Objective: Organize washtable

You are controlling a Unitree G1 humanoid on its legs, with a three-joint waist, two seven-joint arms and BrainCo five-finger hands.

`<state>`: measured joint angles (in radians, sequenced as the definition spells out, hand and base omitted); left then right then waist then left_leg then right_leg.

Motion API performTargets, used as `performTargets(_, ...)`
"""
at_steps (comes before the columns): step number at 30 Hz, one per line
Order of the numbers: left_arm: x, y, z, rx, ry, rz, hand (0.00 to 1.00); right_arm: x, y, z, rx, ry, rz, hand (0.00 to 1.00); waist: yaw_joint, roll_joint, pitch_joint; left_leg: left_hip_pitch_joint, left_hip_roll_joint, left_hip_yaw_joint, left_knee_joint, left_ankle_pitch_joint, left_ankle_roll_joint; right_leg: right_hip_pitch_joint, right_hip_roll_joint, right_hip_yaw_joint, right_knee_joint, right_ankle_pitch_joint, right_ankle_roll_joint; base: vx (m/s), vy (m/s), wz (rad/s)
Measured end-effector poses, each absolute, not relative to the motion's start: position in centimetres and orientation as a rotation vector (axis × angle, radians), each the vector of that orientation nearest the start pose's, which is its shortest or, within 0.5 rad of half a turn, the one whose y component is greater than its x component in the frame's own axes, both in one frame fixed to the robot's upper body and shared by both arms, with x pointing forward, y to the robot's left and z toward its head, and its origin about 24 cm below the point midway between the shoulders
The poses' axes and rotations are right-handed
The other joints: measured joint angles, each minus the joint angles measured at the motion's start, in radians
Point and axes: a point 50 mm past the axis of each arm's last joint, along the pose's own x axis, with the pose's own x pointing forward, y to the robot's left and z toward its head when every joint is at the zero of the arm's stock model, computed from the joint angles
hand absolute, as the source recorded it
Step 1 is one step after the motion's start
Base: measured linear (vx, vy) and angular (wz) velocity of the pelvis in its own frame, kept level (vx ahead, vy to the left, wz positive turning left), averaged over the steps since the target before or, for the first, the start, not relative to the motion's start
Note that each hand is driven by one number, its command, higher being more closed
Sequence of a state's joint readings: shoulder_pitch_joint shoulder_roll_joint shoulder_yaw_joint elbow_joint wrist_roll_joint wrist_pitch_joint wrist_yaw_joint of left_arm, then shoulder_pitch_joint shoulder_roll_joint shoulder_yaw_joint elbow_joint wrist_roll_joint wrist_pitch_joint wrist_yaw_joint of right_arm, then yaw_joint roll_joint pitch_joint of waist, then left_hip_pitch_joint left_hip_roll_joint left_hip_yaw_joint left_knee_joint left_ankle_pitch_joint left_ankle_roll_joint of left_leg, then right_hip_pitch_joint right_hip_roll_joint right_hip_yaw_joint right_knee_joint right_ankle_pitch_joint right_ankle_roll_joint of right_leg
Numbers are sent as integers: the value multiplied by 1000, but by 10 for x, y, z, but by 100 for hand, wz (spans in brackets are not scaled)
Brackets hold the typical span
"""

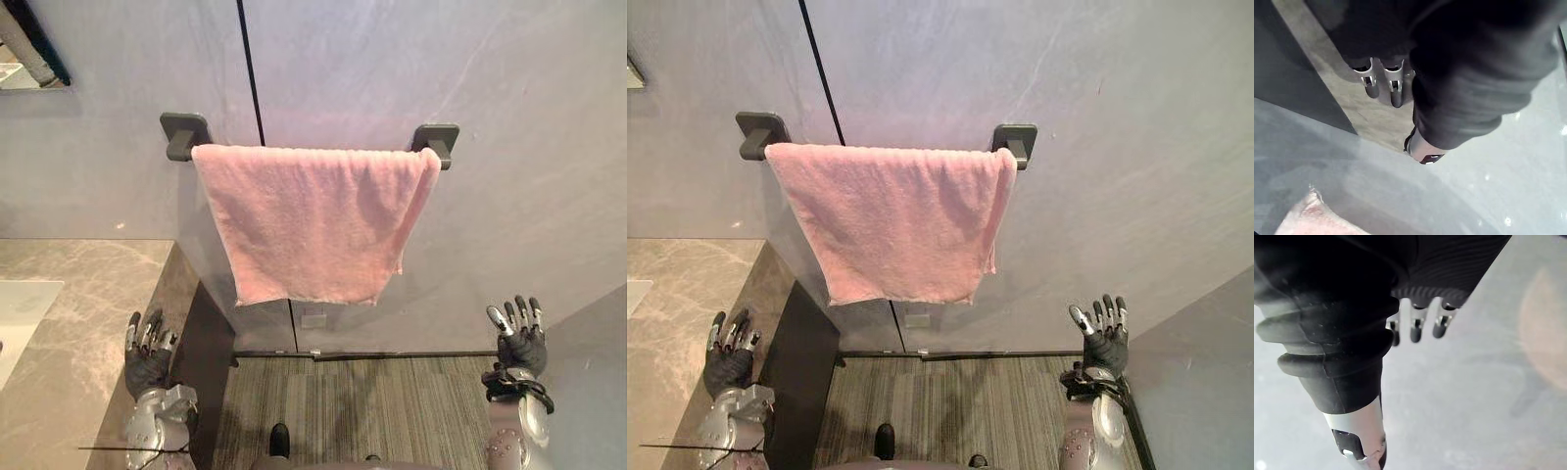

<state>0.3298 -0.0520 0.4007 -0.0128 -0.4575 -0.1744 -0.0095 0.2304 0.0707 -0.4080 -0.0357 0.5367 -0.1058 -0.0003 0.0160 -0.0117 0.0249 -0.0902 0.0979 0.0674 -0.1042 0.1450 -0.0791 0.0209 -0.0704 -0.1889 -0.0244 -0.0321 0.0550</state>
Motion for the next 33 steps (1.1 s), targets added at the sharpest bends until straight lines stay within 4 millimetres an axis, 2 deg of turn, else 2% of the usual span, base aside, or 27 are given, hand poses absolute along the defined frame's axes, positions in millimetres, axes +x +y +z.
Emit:
performTargets(5,137,254,-10,-388,53,596,0,162,-257,6,467,-22,-622,0,1,7,1,23,4,13,0,-3,5,24,-5,-2,1,-2,7,17,-9,-1)
performTargets(8,135,248,-16,-398,83,578,0,149,-259,-5,437,39,-681,0,3,16,-5,33,3,16,0,-5,7,32,-7,-3,3,-1,11,24,-7,0)
performTargets(12,132,243,-34,-424,140,579,0,129,-255,-47,442,243,-757,0,4,36,-18,56,-1,20,0,-11,9,52,-13,-5,7,-3,13,0,0,0)
performTargets(15,136,236,-52,-478,192,550,0,113,-248,-77,475,395,-797,0,12,65,-25,89,-11,25,0,-17,17,82,-24,-12,22,-18,21,-5,8,7)
performTargets(17,143,234,-58,-470,203,500,0,98,-241,-98,508,511,-822,0,26,67,-26,98,-13,45,0,-18,18,84,-31,-23,46,-46,22,-60,15,21)
performTargets(19,148,232,-60,-442,208,457,0,91,-236,-108,519,572,-828,0,28,67,-27,95,-13,69,0,-18,18,84,-35,-35,52,-50,23,-57,24,23)
performTargets(22,126,224,-110,-379,536,436,0,79,-229,-126,532,682,-840,0,19,63,-27,97,-17,81,0,-18,18,82,-37,-27,55,-52,26,-26,19,-5)
performTargets(24,79,201,-151,-349,891,409,0,67,-220,-140,527,783,-834,0,-3,39,-30,98,-19,87,0,-19,20,81,-41,-19,52,-52,26,40,21,-10)
performTargets(25,63,193,-159,-388,965,435,0,52,-217,-147,517,856,-852,0,-2,27,-29,95,-22,88,0,-21,22,79,-41,-18,51,-54,29,62,10,3)
performTargets(27,63,200,-159,-305,987,424,0,36,-216,-154,530,926,-895,0,8,8,-26,95,-22,87,0,-21,22,80,-39,-18,51,-54,29,57,-9,1)
performTargets(28,60,203,-160,-262,1010,428,0,34,-217,-155,524,933,-904,0,3,6,-28,99,-22,90,0,-25,17,80,-40,-10,51,-54,29,52,-16,-12)
performTargets(33,56,205,-162,-106,1087,432,0,24,-208,-163,499,1039,-877,0,-1,15,-25,120,-24,118,0,-36,19,82,-45,16,58,-53,29,50,-2,-18)
